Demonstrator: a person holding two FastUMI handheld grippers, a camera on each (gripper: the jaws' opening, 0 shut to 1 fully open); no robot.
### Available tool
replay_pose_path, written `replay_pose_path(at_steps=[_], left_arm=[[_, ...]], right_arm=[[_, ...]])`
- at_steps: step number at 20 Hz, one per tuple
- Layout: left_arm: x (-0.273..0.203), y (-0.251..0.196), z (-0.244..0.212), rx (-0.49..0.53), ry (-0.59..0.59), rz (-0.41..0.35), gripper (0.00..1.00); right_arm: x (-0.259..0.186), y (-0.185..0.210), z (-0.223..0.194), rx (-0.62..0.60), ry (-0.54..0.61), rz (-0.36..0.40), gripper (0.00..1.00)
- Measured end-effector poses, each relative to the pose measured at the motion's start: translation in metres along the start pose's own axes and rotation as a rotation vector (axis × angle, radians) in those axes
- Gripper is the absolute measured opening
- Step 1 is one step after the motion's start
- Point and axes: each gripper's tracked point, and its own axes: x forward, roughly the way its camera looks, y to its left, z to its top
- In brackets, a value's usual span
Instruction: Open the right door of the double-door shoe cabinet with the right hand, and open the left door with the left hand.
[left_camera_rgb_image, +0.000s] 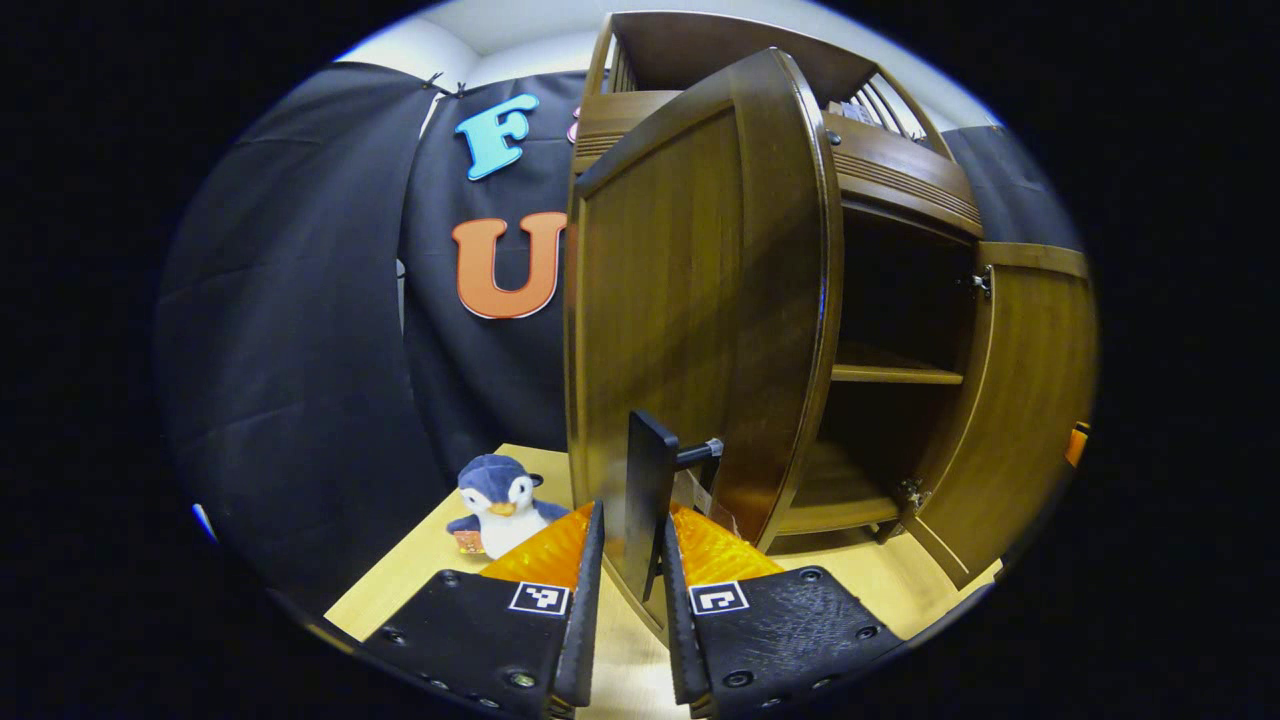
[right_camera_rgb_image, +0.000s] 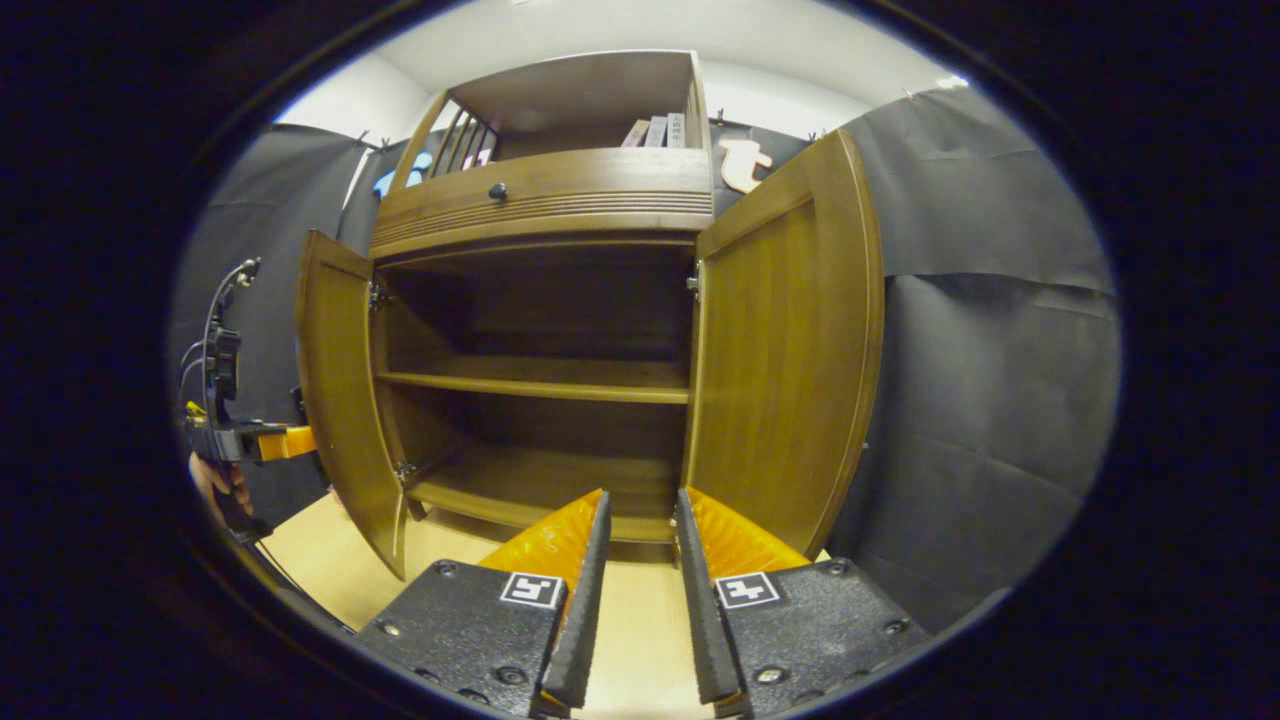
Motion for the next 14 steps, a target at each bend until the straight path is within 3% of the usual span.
replay_pose_path(at_steps=[6, 7, 8, 9, 14], left_arm=[[-0.007, 0.031, -0.001, -0.006, -0.003, 0.041, 0.29], [-0.008, 0.035, 0.000, -0.005, -0.005, 0.044, 0.39], [-0.008, 0.039, 0.000, 0.000, -0.006, 0.048, 0.38], [-0.009, 0.042, 0.000, -0.001, -0.007, 0.051, 0.29], [-0.009, 0.060, -0.002, -0.005, -0.004, 0.070, 0.23]], right_arm=[[0.010, 0.013, 0.005, -0.010, -0.002, 0.010, 0.49], [0.011, 0.016, 0.005, -0.014, -0.001, 0.015, 0.49], [0.012, 0.019, 0.004, -0.017, -0.002, 0.019, 0.52], [0.013, 0.021, 0.006, -0.022, -0.002, 0.021, 0.52], [0.019, 0.034, 0.005, -0.031, -0.002, 0.033, 0.50]])
